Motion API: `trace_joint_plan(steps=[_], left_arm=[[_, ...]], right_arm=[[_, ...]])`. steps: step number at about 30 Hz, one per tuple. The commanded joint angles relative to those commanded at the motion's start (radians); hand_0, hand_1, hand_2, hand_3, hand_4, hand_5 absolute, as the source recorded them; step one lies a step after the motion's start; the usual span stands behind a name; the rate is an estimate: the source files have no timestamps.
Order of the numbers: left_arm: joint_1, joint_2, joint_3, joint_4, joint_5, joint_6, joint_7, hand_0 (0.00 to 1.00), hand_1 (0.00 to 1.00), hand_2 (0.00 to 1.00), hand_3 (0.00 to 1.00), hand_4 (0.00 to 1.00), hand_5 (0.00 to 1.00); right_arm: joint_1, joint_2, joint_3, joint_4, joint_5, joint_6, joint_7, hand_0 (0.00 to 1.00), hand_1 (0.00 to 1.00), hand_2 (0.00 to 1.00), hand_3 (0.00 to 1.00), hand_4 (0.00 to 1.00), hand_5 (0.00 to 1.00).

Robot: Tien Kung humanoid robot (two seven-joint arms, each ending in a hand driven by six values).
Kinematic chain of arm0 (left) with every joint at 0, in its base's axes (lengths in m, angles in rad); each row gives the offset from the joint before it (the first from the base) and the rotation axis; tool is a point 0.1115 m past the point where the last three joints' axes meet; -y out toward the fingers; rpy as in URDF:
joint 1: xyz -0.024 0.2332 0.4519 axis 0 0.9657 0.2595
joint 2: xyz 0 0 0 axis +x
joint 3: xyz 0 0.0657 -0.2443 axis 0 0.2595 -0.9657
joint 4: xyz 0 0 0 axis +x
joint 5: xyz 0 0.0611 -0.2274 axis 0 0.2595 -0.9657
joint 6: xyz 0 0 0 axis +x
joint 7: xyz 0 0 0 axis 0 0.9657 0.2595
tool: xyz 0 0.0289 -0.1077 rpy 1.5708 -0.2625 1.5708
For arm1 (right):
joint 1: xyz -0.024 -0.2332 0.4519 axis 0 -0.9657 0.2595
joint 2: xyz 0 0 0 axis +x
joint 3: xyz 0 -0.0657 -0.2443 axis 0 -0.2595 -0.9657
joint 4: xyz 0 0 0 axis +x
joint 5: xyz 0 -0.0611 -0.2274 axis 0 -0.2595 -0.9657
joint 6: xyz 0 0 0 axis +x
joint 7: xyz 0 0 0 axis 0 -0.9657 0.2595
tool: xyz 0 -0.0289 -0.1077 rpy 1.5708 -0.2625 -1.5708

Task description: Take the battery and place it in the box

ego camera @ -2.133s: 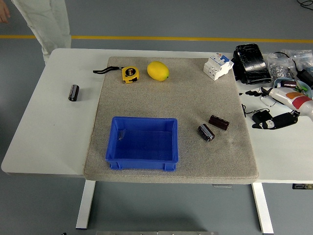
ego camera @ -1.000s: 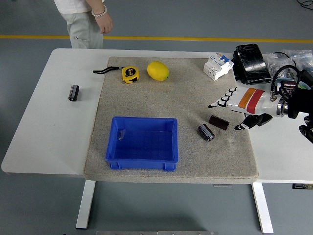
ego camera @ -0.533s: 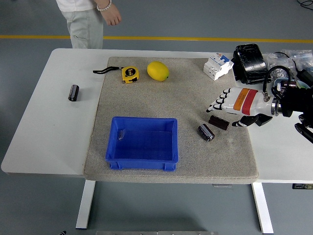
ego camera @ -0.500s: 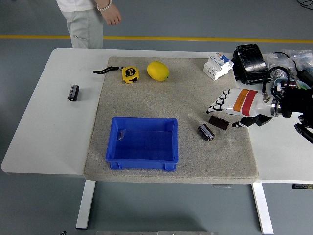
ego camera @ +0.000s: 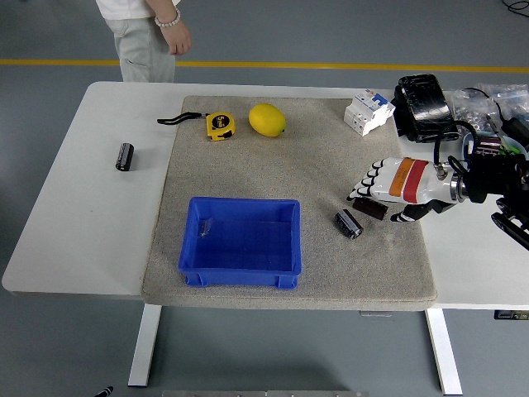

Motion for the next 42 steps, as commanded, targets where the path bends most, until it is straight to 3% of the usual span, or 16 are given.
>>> trace_joint_plan(steps=[12,27,28,33,34,39,40,42], left_arm=[[-0.015,0.000,0.003,-0.004,0.003,0.000,0.004,0.759,0.856,0.862,0.676,0.778,0.632],[-0.017,0.001,-0.004,-0.006,0.015,-0.001,0.009,0.756,0.854,0.862,0.676,0.778,0.632],[-0.017,0.001,-0.005,-0.006,0.016,-0.001,0.009,0.757,0.854,0.861,0.675,0.778,0.632],[-0.014,0.001,-0.011,-0.007,0.027,-0.001,0.013,0.757,0.854,0.861,0.675,0.778,0.632],[-0.014,0.001,-0.013,-0.007,0.029,-0.001,0.014,0.758,0.853,0.861,0.677,0.777,0.631],[-0.010,0.001,-0.016,-0.007,0.034,-0.002,0.015,0.758,0.853,0.861,0.677,0.777,0.631],[-0.010,0.001,-0.017,-0.007,0.035,-0.002,0.015,0.759,0.854,0.861,0.677,0.777,0.629],[-0.009,0.001,-0.019,-0.008,0.038,-0.002,0.016,0.759,0.854,0.861,0.677,0.777,0.629]], right_arm=[[0.003,0.018,-0.023,-0.065,0.011,-0.014,0.000,0.749,0.757,0.811,0.861,0.837,0.062],[-0.013,0.040,-0.008,-0.076,0.032,-0.004,0.000,0.724,0.731,0.775,0.840,0.827,0.058],[-0.013,0.040,-0.007,-0.076,0.035,-0.007,0.000,0.667,0.680,0.730,0.783,0.822,0.065],[-0.017,0.039,-0.009,-0.077,0.041,-0.016,0.000,0.667,0.680,0.730,0.783,0.822,0.065],[-0.018,0.039,-0.010,-0.078,0.041,-0.015,0.000,0.634,0.624,0.661,0.626,0.713,0.035],[-0.023,0.036,-0.006,-0.078,0.044,-0.014,0.000,0.634,0.624,0.661,0.626,0.713,0.035],[-0.023,0.036,-0.006,-0.078,0.044,-0.014,0.000,0.616,0.564,0.580,0.518,0.575,0.002],[-0.023,0.036,-0.006,-0.079,0.046,-0.014,0.000,0.616,0.564,0.580,0.518,0.575,0.002]])
